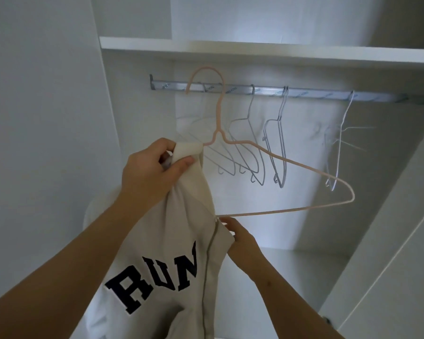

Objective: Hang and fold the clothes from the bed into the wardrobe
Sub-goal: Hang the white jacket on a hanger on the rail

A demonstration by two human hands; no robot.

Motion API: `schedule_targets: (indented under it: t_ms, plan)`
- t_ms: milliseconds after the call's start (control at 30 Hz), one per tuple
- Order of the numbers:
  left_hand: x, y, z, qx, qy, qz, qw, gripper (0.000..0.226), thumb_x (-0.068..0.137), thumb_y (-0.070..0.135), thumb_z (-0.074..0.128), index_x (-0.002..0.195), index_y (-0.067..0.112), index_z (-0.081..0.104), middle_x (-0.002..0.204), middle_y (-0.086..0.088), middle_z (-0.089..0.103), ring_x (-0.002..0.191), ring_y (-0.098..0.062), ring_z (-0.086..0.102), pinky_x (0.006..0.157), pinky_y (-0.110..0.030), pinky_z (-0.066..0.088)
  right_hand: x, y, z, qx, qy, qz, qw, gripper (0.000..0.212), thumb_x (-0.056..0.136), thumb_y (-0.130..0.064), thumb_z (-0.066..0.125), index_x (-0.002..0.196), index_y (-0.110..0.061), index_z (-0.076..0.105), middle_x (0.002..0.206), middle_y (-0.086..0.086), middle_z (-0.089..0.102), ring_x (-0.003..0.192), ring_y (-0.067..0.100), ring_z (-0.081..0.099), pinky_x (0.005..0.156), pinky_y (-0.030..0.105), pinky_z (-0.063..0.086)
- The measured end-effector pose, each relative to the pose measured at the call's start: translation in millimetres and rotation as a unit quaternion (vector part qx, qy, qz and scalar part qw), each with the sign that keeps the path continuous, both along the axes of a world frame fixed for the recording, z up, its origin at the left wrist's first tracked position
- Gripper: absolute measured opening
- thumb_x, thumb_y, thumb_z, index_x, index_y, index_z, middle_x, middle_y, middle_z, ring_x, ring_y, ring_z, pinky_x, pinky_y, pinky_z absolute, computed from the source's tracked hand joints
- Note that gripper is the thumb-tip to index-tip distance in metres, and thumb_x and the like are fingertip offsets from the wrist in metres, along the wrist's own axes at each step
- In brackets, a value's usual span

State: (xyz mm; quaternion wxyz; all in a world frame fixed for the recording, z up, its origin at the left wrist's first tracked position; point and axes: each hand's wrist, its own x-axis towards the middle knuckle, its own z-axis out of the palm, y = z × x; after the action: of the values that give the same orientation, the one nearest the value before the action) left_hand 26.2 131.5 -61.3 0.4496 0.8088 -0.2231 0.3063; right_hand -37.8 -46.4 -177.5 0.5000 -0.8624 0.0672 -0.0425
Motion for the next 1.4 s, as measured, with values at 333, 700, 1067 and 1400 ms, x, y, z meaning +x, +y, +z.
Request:
schedule_targets:
  t_ms: [333,700,1067,1400]
  plan:
    - [3,16,9,-0.037,-0.021,-0.063,0.997,0.021,0.075,0.032,0.074,0.074,0.041,0.055,0.071,0.003,0.061,0.062,-0.010,0.053,0.057,-0.015,0.041,26,22,19,0.152,0.033,0.089,0.984,0.047,0.097,-0.013,0.044,0.143,-0.017,0.033,0.146,0.012,0.037,0.128,0.029,0.043,0.110,0.042,0.034]
    - [0,18,17,-0.069,-0.020,-0.079,0.994,0.014,0.077,0.029,0.070,0.076,0.036,0.058,0.075,-0.002,0.064,0.071,-0.021,0.060,0.063,-0.033,0.050,29,1,-34,-0.124,0.090,0.053,0.987,0.028,0.094,-0.030,0.053,0.121,-0.022,0.057,0.118,-0.002,0.061,0.092,0.007,0.052,0.079,0.016,0.040]
    - [14,27,10,-0.042,-0.025,-0.077,0.996,0.036,0.070,0.037,0.074,0.063,0.012,0.048,0.058,-0.002,0.048,0.051,-0.004,0.040,0.047,-0.013,0.032,3,-57,-22,0.007,-0.009,-0.063,0.998,0.025,0.100,-0.019,0.039,0.076,-0.021,0.047,0.070,-0.009,0.046,0.063,0.004,0.042,0.058,0.013,0.033]
    - [25,35,7,0.151,-0.059,-0.091,0.983,0.039,0.069,0.042,0.073,0.060,0.022,0.040,0.052,0.004,0.046,0.048,-0.001,0.041,0.046,-0.008,0.029,-28,-136,5,0.034,-0.078,-0.108,0.990,0.030,0.096,-0.019,0.049,0.068,-0.019,0.057,0.060,-0.013,0.055,0.056,-0.004,0.048,0.059,0.014,0.039]
